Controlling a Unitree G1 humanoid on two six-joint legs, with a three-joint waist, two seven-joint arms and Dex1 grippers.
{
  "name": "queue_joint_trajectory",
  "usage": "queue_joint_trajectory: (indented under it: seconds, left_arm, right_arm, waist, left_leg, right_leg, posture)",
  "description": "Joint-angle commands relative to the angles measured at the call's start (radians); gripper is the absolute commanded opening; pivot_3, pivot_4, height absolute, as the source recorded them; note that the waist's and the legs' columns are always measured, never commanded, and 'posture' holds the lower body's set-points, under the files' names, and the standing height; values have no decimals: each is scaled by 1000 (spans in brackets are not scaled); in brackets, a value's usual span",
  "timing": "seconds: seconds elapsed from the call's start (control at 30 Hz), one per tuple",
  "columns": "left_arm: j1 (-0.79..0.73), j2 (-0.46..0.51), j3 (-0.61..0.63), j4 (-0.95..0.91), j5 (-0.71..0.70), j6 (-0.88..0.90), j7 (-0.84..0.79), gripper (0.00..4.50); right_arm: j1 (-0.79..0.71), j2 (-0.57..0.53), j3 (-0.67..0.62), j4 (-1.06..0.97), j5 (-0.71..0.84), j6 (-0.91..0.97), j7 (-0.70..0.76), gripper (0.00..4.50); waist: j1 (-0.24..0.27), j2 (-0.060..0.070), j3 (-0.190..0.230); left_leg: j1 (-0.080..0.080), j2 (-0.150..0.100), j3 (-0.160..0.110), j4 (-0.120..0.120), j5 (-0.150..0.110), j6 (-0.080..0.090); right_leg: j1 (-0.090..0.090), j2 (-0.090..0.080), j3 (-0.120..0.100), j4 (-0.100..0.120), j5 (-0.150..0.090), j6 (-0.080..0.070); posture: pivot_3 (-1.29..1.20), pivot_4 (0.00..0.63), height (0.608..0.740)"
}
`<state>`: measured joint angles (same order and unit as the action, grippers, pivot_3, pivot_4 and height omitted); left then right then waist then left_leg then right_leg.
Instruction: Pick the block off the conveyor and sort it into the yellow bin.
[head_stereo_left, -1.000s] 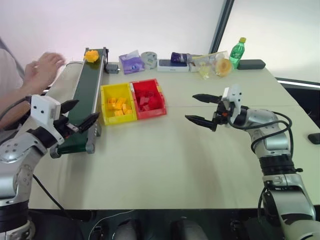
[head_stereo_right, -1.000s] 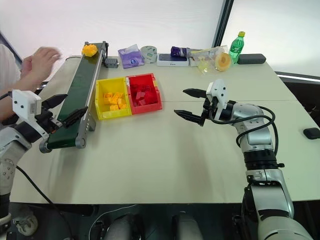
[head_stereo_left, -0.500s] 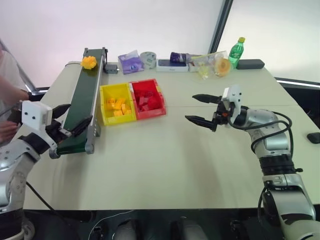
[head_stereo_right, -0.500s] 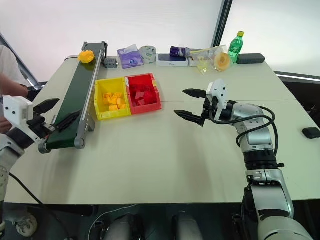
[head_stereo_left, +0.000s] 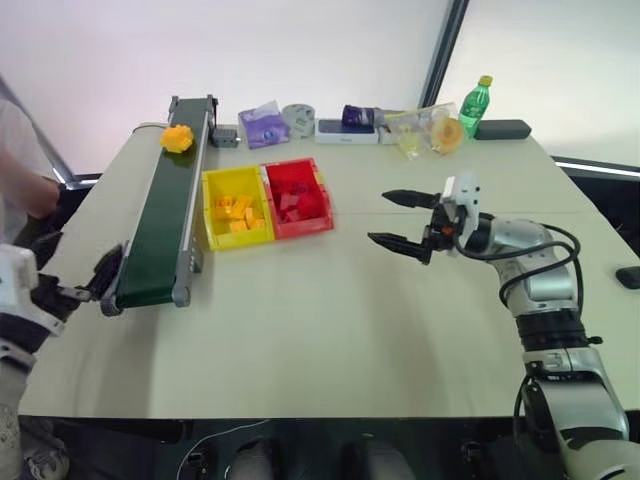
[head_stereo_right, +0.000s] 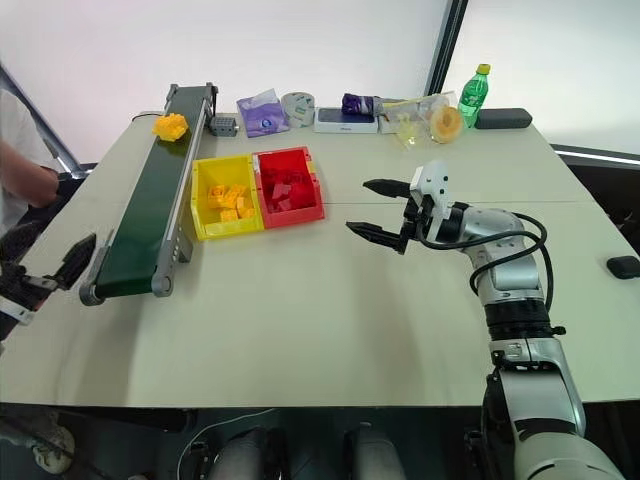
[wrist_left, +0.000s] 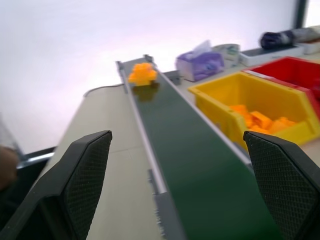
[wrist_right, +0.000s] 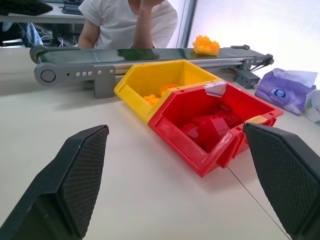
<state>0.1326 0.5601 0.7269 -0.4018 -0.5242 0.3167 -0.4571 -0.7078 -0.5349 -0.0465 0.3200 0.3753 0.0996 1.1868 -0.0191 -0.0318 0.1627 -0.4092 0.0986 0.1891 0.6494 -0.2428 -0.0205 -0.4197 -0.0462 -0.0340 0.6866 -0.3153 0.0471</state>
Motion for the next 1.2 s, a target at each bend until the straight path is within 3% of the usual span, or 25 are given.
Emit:
queue_joint_trajectory:
  seconds: [0.03, 0.63, 0.97, 1.2]
  left_arm:
    - [25, -34, 21, -56, 18, -40, 49, 4452]
    - [-54, 13, -25, -9, 27, 34, 96, 4452]
    - [-378, 225, -180, 191, 69, 281, 142, 4452]
    - [-551, 245, -317, 388, 147, 287, 128, 4452]
  right_arm:
    - [-31, 6, -5, -7, 7, -20, 4, 4500]
    - [-27, 1, -9, -24, 13, -11, 2, 4500]
    - [-38, 16, 8, -105, 54, 71, 17, 4500]
    - [-30, 7, 3, -110, 49, 68, 3, 4500]
  waist:
    - [0, 0, 0]
    - [-1, 0, 0]
    - [1, 0, 0]
    - [0, 0, 0]
  left_leg:
    - [0, 0, 0, 0, 0, 0]
    - [0, 0, 0, 0, 0, 0]
    - [0, 0, 0, 0, 0, 0]
    - [0, 0, 1, -1, 0, 0]
  right_leg:
    - [0, 0, 0, 0, 0, 0]
    - [0, 1, 0, 0, 0, 0]
    - [0, 1, 0, 0, 0, 0]
    - [-1, 1, 0, 0, 0, 0]
  posture:
    - [0, 150, 740]
    - [0, 150, 740]
    - [0, 150, 740]
    - [0, 150, 740]
